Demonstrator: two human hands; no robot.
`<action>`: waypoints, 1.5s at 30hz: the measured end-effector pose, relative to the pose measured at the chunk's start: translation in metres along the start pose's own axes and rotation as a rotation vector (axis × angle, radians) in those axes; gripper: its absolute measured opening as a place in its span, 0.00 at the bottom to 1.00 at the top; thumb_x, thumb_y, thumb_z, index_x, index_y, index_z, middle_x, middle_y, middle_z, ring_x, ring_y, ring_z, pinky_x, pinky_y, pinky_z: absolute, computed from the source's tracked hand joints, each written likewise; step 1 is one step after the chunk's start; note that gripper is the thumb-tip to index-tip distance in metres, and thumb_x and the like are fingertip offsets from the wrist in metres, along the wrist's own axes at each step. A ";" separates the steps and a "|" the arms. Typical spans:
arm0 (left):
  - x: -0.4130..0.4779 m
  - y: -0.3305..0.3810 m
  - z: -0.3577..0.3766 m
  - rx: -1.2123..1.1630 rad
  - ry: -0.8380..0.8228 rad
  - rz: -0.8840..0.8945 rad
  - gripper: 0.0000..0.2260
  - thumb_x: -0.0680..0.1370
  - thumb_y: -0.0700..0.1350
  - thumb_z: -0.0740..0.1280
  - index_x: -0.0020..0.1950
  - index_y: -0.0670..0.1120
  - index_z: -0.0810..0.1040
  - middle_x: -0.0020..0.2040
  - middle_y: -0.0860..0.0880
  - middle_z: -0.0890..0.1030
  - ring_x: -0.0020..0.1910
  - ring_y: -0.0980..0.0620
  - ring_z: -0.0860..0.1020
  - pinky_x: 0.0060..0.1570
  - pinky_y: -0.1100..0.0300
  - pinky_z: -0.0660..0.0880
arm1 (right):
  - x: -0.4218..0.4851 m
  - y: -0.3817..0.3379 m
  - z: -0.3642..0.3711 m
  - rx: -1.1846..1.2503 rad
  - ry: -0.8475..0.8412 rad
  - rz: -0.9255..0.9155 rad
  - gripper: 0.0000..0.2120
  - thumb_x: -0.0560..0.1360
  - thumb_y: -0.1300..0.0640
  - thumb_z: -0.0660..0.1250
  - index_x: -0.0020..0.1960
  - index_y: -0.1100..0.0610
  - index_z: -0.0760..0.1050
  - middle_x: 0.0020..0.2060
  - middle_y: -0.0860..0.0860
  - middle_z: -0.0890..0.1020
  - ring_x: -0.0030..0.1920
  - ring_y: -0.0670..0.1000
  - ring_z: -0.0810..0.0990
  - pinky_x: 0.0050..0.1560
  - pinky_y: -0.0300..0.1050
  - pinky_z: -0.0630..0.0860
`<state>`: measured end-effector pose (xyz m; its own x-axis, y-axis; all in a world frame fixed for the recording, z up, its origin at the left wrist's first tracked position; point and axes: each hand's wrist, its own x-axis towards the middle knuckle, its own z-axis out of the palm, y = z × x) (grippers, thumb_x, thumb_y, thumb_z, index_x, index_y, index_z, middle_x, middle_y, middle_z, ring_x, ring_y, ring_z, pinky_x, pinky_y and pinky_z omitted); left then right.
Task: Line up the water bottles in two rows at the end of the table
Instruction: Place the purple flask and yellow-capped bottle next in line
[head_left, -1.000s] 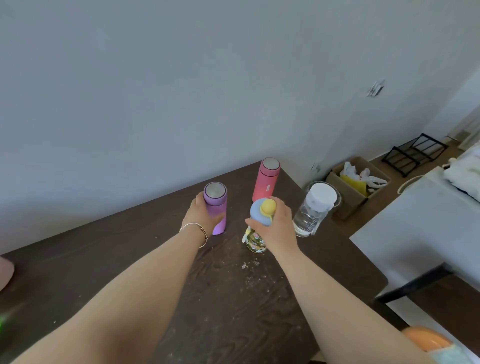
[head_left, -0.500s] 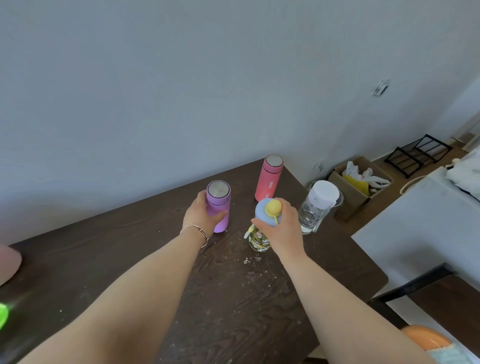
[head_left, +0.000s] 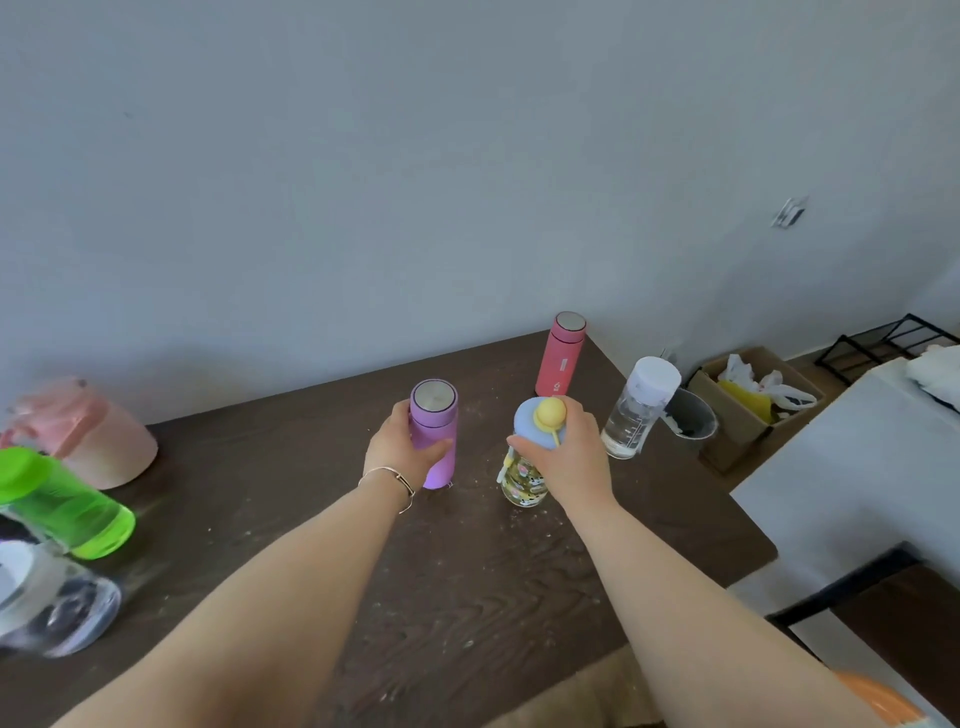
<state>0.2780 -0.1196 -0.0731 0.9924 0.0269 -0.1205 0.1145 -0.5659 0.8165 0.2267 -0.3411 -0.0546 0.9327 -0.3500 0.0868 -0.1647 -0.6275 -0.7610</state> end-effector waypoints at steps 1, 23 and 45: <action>-0.009 -0.002 -0.004 -0.010 0.012 -0.006 0.29 0.68 0.51 0.75 0.66 0.54 0.68 0.57 0.53 0.79 0.53 0.48 0.78 0.54 0.49 0.77 | -0.007 -0.005 -0.001 0.011 -0.008 -0.011 0.32 0.63 0.37 0.76 0.60 0.41 0.66 0.55 0.46 0.74 0.51 0.48 0.76 0.51 0.49 0.78; -0.137 -0.087 -0.135 -0.056 0.221 -0.092 0.26 0.68 0.51 0.76 0.63 0.52 0.69 0.56 0.52 0.79 0.53 0.48 0.78 0.52 0.51 0.77 | -0.140 -0.108 0.048 0.066 -0.180 -0.110 0.31 0.65 0.41 0.77 0.63 0.44 0.68 0.57 0.46 0.71 0.52 0.50 0.75 0.50 0.48 0.75; -0.244 -0.251 -0.358 -0.042 0.236 -0.116 0.24 0.68 0.49 0.76 0.61 0.52 0.70 0.51 0.51 0.81 0.50 0.48 0.79 0.50 0.53 0.77 | -0.308 -0.261 0.219 0.066 -0.225 -0.134 0.31 0.65 0.40 0.77 0.62 0.46 0.68 0.56 0.48 0.72 0.50 0.50 0.74 0.47 0.48 0.74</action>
<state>0.0238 0.3106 -0.0462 0.9551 0.2841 -0.0835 0.2252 -0.5136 0.8280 0.0529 0.0826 -0.0232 0.9938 -0.0994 0.0503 -0.0207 -0.6085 -0.7933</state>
